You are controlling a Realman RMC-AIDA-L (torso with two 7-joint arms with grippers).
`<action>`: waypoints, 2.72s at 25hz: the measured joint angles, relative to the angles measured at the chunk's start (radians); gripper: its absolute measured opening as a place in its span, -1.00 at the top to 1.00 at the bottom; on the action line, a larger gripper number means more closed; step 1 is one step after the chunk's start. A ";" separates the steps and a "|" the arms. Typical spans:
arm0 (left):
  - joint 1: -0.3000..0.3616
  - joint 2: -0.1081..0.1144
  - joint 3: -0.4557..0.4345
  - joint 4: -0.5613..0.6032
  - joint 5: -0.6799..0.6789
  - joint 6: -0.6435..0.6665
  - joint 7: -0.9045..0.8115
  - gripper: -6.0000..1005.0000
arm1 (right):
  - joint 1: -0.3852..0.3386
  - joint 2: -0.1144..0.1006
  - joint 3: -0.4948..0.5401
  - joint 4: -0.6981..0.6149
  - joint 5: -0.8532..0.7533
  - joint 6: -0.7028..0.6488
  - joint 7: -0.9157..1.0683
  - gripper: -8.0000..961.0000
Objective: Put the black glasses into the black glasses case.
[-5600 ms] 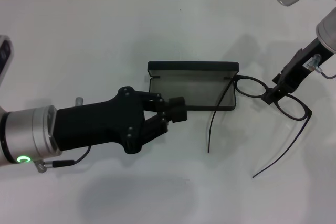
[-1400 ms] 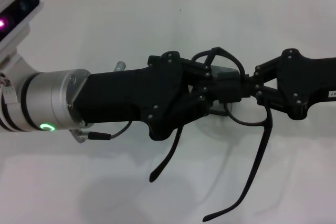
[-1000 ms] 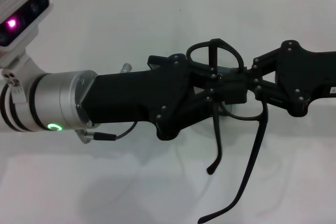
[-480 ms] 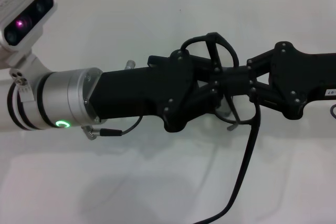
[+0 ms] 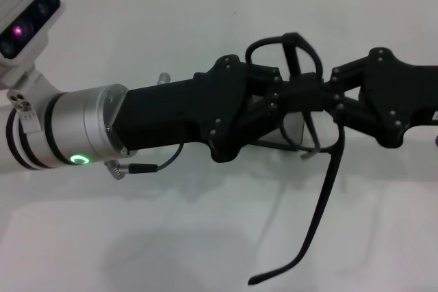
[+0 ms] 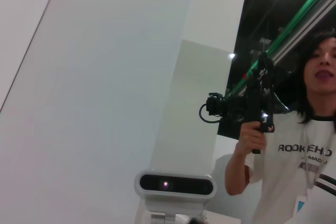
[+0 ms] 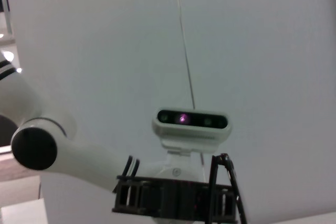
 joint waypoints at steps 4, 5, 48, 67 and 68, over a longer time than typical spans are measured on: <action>0.001 0.002 0.004 0.000 0.001 0.015 0.010 0.89 | -0.001 -0.002 0.043 0.030 0.007 -0.003 -0.021 0.87; 0.002 0.004 0.007 0.000 0.001 0.026 0.017 0.89 | -0.002 -0.002 0.056 0.035 0.007 -0.003 -0.025 0.87; -0.026 -0.004 0.301 -0.063 -0.365 -0.034 0.148 0.90 | 0.236 0.005 -0.044 0.614 0.409 -0.002 -0.476 0.87; -0.029 -0.001 0.294 -0.118 -0.394 -0.100 0.149 0.90 | 0.245 0.005 -0.145 0.607 0.404 0.064 -0.474 0.87; -0.030 -0.001 0.296 -0.118 -0.394 -0.102 0.149 0.90 | 0.245 0.005 -0.146 0.607 0.404 0.065 -0.474 0.87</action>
